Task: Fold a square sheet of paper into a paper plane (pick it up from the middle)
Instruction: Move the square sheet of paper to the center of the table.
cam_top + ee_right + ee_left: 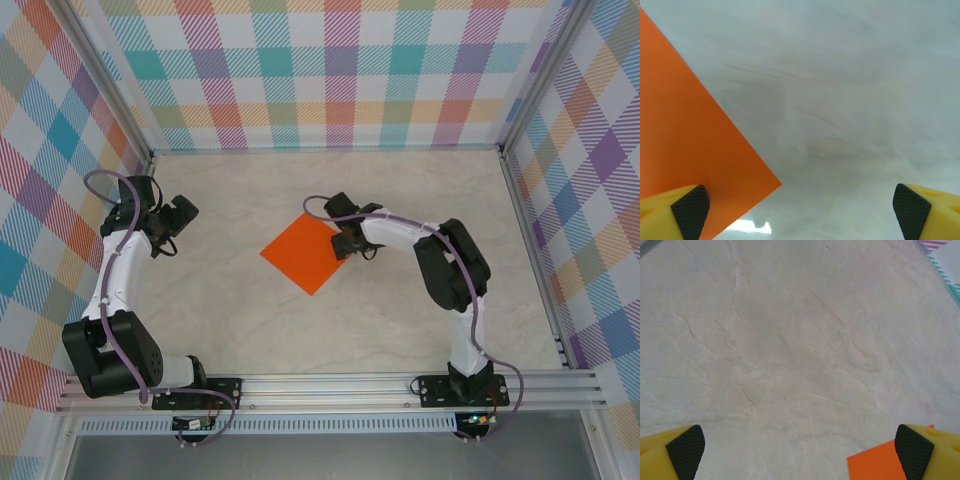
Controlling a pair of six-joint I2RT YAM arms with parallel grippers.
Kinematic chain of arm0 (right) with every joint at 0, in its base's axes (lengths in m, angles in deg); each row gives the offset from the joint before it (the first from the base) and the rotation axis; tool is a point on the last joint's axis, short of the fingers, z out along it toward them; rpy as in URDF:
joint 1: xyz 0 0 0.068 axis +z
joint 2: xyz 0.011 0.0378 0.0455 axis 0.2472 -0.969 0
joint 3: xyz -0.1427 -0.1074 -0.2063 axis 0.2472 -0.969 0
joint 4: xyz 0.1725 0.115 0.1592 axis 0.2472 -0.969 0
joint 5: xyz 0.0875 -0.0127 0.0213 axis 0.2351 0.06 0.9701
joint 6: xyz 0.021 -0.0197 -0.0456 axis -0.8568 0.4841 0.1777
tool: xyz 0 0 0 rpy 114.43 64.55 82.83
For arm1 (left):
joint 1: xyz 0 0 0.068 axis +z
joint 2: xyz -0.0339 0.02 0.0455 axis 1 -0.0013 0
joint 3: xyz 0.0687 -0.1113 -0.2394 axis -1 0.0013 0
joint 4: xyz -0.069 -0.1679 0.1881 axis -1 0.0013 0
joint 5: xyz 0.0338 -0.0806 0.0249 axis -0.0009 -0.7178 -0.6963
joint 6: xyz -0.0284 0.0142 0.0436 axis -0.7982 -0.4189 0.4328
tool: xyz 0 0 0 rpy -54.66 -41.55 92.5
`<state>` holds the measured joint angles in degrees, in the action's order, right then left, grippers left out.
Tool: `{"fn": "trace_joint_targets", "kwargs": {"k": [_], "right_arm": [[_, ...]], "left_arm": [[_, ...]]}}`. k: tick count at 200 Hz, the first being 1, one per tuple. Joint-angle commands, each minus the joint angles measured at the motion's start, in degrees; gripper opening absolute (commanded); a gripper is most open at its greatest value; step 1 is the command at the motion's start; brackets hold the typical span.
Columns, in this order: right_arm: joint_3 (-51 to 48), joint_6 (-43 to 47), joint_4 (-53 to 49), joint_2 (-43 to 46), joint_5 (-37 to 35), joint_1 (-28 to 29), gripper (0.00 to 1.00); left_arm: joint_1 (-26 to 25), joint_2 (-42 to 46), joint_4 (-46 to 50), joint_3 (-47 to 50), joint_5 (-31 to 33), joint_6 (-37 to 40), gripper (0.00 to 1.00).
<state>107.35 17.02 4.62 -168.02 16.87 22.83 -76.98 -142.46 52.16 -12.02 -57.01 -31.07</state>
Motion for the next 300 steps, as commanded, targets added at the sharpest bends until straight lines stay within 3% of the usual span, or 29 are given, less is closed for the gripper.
{"fn": "trace_joint_targets", "kwargs": {"k": [1, 38, 65, 106, 143, 190, 265, 300], "right_arm": [[-2.6, 0.1, -6.4, 1.7, -1.8, -1.7, 0.97], [6.9, -2.5, -6.9, 3.7, 12.8, -1.5, 0.97], [12.0, -5.3, -2.4, 0.2, 27.8, -1.2, 0.96], [21.6, -7.5, -2.6, -9.0, 33.5, -0.3, 0.89], [24.2, -8.1, -3.1, -12.5, 32.9, -0.3, 0.89], [19.5, -8.7, -5.1, -12.9, 28.5, -0.3, 0.89], [-7.3, -10.2, -6.8, 0.7, 15.9, -1.1, 0.90], [-7.3, -7.8, -10.7, 4.4, 15.2, -1.1, 0.90]], "left_arm": [[1.0, -0.1, -0.4, 1.5, -3.9, -0.8, 1.00], [0.5, -1.8, -2.6, 3.7, -11.6, -2.9, 1.00], [-1.0, -1.8, -3.8, 6.2, -12.2, -4.0, 1.00], [-3.7, -2.7, -4.3, 8.5, -12.3, -4.6, 1.00], [-6.6, -3.9, -5.2, 9.0, -12.1, -5.1, 1.00], [-9.5, -6.1, -6.8, 9.4, -11.6, -6.2, 1.00], [-13.0, -8.5, -9.1, 10.5, -10.6, -6.7, 1.00], [-17.2, -8.7, -9.7, 10.5, -8.0, -5.4, 1.00]]}}
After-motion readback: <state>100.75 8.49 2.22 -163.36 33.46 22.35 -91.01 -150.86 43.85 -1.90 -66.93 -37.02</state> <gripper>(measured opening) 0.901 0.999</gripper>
